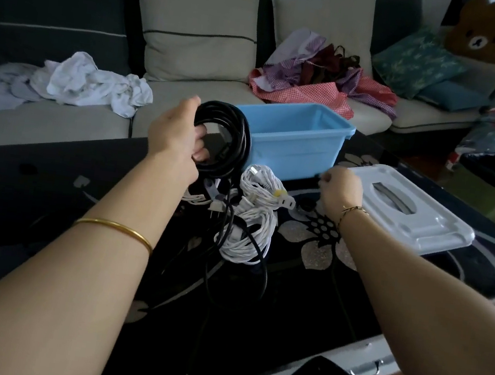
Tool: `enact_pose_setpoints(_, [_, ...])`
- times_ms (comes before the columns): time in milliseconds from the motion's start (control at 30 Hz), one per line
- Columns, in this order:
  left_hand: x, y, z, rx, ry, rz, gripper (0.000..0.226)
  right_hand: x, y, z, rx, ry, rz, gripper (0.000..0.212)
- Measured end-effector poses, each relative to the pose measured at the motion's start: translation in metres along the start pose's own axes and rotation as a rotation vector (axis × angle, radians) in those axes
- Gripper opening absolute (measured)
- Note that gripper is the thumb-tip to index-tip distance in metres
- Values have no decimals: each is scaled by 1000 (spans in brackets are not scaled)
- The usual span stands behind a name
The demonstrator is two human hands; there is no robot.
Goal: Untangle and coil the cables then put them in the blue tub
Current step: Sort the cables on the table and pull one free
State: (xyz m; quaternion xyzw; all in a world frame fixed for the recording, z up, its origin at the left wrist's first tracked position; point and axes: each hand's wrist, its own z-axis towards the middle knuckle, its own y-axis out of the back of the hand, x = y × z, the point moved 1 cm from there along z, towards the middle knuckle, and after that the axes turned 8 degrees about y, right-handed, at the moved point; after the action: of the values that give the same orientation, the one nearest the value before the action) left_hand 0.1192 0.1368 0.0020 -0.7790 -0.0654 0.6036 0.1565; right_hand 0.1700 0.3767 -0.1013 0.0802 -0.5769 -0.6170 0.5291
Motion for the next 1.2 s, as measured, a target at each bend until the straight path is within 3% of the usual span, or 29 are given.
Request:
enact_pose_setpoints(100, [-16, 20, -12, -35, -31, -9, 20, 49, 33, -22, -204, 156, 90, 24])
enact_pose_setpoints(200, [-29, 51, -25, -110, -57, -17, 20, 111, 58, -56, -224, 322, 186, 22])
enact_pose_setpoints(367, [-42, 115, -43, -304, -111, -24, 20, 208, 63, -110, -61, 570, 393, 18])
enact_pose_setpoints(500, [-43, 170, -49, -442, -140, -101, 20, 254, 55, -139, 137, 603, 668, 9])
enact_pose_setpoints(633, [-41, 200, -46, -521, -128, -128, 24, 276, 39, -158, 372, 660, 746, 6])
enact_pose_setpoints(767, [-44, 208, -37, -530, -143, -100, 26, 285, 11, -171, 599, 787, 605, 8])
enact_pose_setpoints(1000, [-36, 210, -23, -492, -203, -89, 35, 286, 0, -186, 505, 1006, 378, 22])
enact_pose_setpoints(1100, [-33, 209, -20, -486, -269, -27, 39, 288, -2, -184, 342, 994, 206, 25])
enact_pose_setpoints(1200, [-30, 205, -19, -476, -294, 11, 40, 286, -6, -180, 326, 977, 128, 27])
